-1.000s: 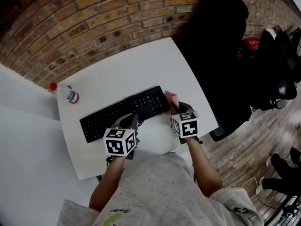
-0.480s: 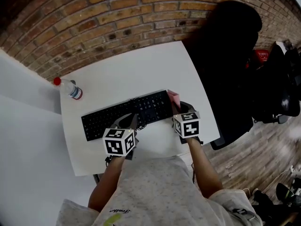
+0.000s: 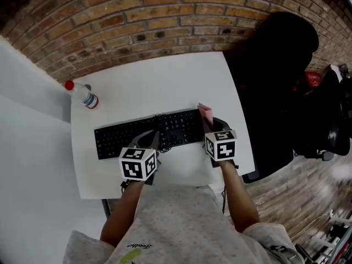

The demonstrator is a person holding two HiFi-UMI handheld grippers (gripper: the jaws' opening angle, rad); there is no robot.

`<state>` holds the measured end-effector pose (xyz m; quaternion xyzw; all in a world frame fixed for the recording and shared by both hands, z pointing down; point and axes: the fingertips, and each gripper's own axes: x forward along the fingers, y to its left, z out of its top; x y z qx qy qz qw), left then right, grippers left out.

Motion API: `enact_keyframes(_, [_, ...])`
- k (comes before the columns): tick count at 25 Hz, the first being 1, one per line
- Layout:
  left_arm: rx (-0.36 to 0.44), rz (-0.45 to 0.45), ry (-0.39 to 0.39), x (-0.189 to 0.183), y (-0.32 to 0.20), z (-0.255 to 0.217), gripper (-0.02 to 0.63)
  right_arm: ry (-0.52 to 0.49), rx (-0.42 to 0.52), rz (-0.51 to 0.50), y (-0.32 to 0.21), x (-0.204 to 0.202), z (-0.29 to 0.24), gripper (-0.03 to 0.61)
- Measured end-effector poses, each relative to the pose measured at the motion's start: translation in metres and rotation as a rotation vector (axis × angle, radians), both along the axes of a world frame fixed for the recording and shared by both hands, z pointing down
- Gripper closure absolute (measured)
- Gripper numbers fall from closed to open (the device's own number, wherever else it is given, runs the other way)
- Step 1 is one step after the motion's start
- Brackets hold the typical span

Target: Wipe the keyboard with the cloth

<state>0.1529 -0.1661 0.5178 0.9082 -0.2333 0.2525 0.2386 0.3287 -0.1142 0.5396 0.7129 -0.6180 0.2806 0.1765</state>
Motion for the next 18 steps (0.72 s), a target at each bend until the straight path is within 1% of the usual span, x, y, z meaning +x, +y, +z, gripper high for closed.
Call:
enact_keyframes(8, [0.003,-0.084,-0.007,-0.011,-0.007,-0.002,0.617,0.015,-0.012,-0.084,-0.014,0.001,-0.001,0.555])
enact_keyframes(14, [0.002,-0.160,-0.008,-0.028,-0.009,-0.003,0.617,0.030,-0.020,-0.149,-0.021,-0.001,0.000,0.555])
enact_keyframes(18, [0.007,-0.206,-0.020,-0.041,-0.008,-0.003,0.617,0.062,-0.034,-0.212,-0.024,0.001,0.000,0.555])
